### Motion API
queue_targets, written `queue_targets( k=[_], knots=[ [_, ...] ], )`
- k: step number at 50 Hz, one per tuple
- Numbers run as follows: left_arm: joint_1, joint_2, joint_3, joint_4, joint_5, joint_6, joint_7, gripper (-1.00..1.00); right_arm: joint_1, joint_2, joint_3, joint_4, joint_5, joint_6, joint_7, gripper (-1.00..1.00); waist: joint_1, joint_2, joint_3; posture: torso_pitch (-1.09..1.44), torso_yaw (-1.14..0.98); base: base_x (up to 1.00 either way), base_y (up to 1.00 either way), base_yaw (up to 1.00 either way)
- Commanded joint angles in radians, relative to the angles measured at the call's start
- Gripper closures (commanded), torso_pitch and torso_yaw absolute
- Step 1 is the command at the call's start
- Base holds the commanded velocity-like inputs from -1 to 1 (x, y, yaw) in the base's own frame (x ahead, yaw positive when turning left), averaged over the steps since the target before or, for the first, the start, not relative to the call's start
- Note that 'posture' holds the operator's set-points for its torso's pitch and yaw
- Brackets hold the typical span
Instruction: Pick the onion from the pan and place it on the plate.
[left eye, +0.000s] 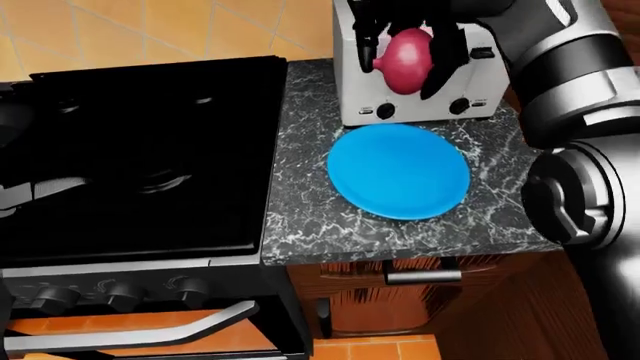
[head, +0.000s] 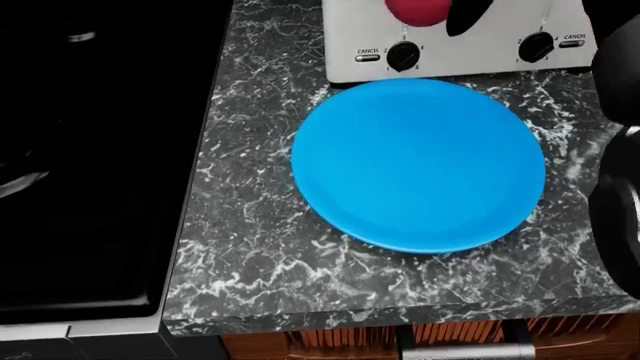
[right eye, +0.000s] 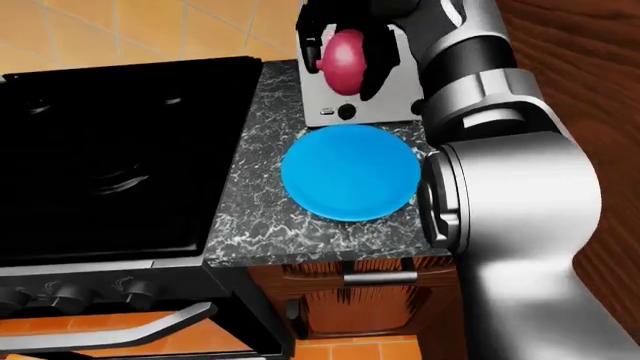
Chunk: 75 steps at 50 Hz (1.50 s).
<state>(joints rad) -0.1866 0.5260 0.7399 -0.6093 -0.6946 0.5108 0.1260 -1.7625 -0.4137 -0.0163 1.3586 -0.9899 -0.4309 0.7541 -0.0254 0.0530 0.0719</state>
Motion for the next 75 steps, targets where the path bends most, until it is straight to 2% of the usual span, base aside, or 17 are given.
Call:
queue_targets(
  k=[1, 16, 53, 75],
  knots=[
    [-0.016, 0.02, 0.016, -0.028, -0.002, -0.025, -0.002, -1.0, -0.037, -0.011, -0.009, -0.041, 0.009, -0.01, -0.018, 1.0, -0.001, 0.006, -0.029, 0.0, 0.0, 0.0, 0.0, 0.0],
    [-0.015, 0.017, 0.014, -0.025, 0.005, -0.029, -0.008, -1.0, 0.026, 0.007, 0.001, -0.052, -0.003, -0.031, 0.017, 1.0, -0.001, 0.008, -0.031, 0.0, 0.0, 0.0, 0.0, 0.0],
    [-0.012, 0.011, 0.014, -0.026, 0.008, -0.029, -0.013, -1.0, 0.117, 0.047, 0.015, -0.085, 0.017, -0.078, 0.009, 1.0, -0.003, 0.007, -0.035, 0.0, 0.0, 0.0, 0.0, 0.0],
    [-0.01, 0.009, 0.013, -0.027, 0.012, -0.029, -0.016, -1.0, 0.166, 0.046, 0.017, -0.142, 0.068, -0.117, 0.091, 1.0, -0.003, 0.007, -0.036, 0.0, 0.0, 0.0, 0.0, 0.0]
  ],
)
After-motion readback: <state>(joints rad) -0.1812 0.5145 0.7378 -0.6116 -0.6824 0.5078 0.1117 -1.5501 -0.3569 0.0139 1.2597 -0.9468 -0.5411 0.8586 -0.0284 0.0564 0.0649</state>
